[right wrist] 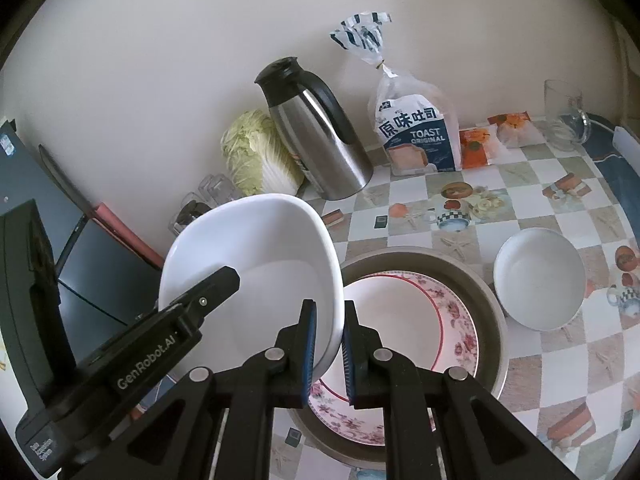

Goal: Organize plates and bowls
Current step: 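Lift the white square bowl with both tools and carry it toward the basin, then lower the square bowl onto the red-rimmed bowl inside the basin, then open both tools off the square bowl rim and pull back, then move both open tools toward the white round bowl on the table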

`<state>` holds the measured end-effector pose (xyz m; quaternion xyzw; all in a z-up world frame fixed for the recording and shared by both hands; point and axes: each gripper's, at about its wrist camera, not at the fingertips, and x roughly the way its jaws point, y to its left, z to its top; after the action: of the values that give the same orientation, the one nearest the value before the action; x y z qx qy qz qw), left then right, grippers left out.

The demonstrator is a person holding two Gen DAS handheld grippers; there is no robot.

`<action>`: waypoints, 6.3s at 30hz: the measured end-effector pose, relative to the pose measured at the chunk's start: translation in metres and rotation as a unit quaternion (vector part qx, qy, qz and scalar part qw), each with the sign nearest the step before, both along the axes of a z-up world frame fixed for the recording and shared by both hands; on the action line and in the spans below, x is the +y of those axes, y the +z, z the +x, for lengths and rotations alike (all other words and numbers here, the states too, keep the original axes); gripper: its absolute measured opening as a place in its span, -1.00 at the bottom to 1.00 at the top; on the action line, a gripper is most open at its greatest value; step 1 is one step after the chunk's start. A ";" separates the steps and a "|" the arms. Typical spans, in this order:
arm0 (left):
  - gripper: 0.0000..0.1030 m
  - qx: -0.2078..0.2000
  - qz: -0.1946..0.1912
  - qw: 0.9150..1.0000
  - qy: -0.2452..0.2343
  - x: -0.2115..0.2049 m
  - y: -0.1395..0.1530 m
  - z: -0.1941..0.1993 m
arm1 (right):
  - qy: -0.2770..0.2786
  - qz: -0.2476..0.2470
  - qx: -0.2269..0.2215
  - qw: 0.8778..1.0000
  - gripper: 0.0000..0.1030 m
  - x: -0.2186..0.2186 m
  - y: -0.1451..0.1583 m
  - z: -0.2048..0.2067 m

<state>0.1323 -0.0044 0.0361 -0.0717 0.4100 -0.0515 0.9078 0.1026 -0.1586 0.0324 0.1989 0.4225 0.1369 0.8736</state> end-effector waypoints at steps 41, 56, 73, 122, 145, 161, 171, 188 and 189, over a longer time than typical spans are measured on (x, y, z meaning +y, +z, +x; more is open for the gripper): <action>-0.59 0.083 0.023 0.996 -0.034 -0.042 -0.056 0.022 | -0.036 -0.003 0.075 0.997 -0.74 -0.038 -0.040 0.015; -0.58 0.103 0.034 0.993 -0.042 -0.047 -0.068 0.026 | -0.040 -0.002 0.088 0.995 -0.70 -0.039 -0.047 0.018; -0.57 0.107 0.062 0.991 -0.052 -0.057 -0.073 0.026 | -0.047 -0.002 0.100 0.994 -0.70 -0.043 -0.053 0.022; -0.51 0.073 0.050 0.995 -0.044 -0.039 -0.047 0.022 | -0.049 0.006 0.095 0.994 -0.68 -0.042 -0.050 0.021; 0.82 0.061 0.029 0.997 0.039 0.005 -0.037 0.024 | -0.058 -0.055 0.066 0.995 0.41 -0.042 -0.036 0.016; 0.82 0.072 0.014 0.996 0.047 0.011 -0.040 0.024 | -0.053 -0.079 0.052 0.994 1.00 -0.036 -0.037 0.015; 0.83 0.055 0.023 0.997 0.049 0.010 -0.033 0.022 | -0.078 -0.075 0.032 0.994 1.00 -0.046 -0.025 0.009; 0.83 0.014 0.018 1.000 -0.013 -0.049 -0.003 0.008 | -0.171 -0.044 0.005 0.984 1.00 -0.127 -0.008 -0.009; 0.83 0.013 0.021 1.000 -0.019 -0.054 -0.003 0.007 | -0.178 -0.042 -0.005 0.983 1.00 -0.136 -0.006 -0.012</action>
<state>0.1391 -0.0583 0.0335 -0.0456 0.4239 -0.0591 0.9026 0.0906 -0.2945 0.0261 0.2338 0.3816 -0.0376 0.8935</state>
